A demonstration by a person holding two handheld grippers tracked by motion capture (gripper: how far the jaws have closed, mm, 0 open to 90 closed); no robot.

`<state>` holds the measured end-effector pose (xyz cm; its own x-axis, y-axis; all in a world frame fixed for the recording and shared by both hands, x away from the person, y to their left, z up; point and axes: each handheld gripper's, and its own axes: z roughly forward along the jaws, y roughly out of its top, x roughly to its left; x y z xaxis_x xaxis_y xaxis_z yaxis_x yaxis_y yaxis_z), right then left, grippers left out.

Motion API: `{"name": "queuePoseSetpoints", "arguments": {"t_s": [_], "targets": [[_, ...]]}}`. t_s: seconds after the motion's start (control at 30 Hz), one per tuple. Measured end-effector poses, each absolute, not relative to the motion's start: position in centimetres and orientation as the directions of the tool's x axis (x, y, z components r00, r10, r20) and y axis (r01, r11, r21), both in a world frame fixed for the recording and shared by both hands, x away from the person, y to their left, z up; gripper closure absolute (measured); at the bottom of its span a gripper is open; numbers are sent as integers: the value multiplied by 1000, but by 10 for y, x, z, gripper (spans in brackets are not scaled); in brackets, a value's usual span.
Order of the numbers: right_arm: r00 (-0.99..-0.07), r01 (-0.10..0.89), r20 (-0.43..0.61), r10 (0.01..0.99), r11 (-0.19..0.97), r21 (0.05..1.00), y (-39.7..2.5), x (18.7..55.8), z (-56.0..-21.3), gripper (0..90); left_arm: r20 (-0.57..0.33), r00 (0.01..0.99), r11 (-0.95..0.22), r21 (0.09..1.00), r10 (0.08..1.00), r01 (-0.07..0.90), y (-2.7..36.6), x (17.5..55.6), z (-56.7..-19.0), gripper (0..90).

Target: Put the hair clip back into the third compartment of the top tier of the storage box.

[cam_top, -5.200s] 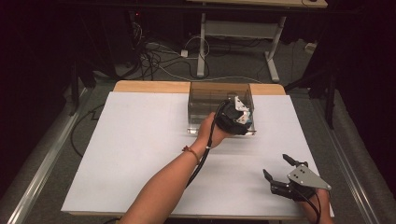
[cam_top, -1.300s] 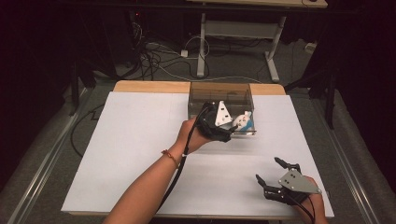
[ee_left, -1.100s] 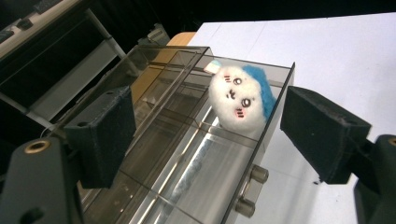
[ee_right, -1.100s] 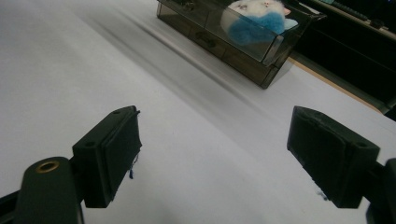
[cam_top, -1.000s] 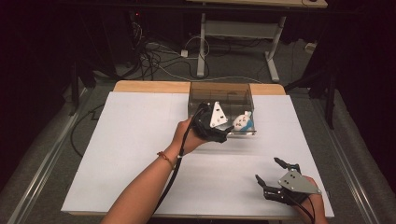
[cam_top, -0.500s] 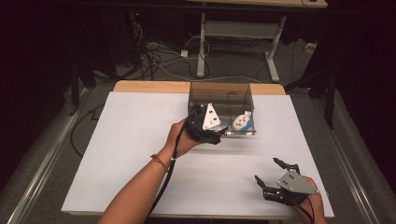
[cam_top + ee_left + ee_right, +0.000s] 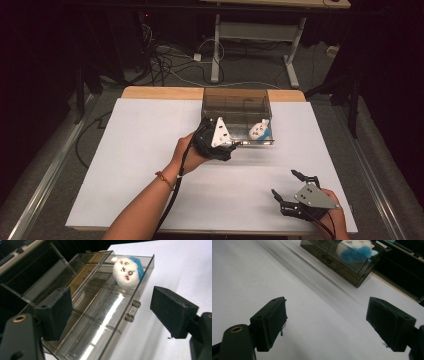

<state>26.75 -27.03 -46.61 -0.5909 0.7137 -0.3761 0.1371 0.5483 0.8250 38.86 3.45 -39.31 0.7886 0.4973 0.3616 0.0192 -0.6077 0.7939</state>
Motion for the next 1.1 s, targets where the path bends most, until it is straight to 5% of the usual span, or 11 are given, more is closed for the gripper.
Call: {"name": "queuePoseSetpoints", "arguments": {"t_s": [1.1], "targets": [[-601,135,-389,699,568,812,-267,267,-468,170,417,765,-630,777,490,-21,62,352,-412,180]]}}
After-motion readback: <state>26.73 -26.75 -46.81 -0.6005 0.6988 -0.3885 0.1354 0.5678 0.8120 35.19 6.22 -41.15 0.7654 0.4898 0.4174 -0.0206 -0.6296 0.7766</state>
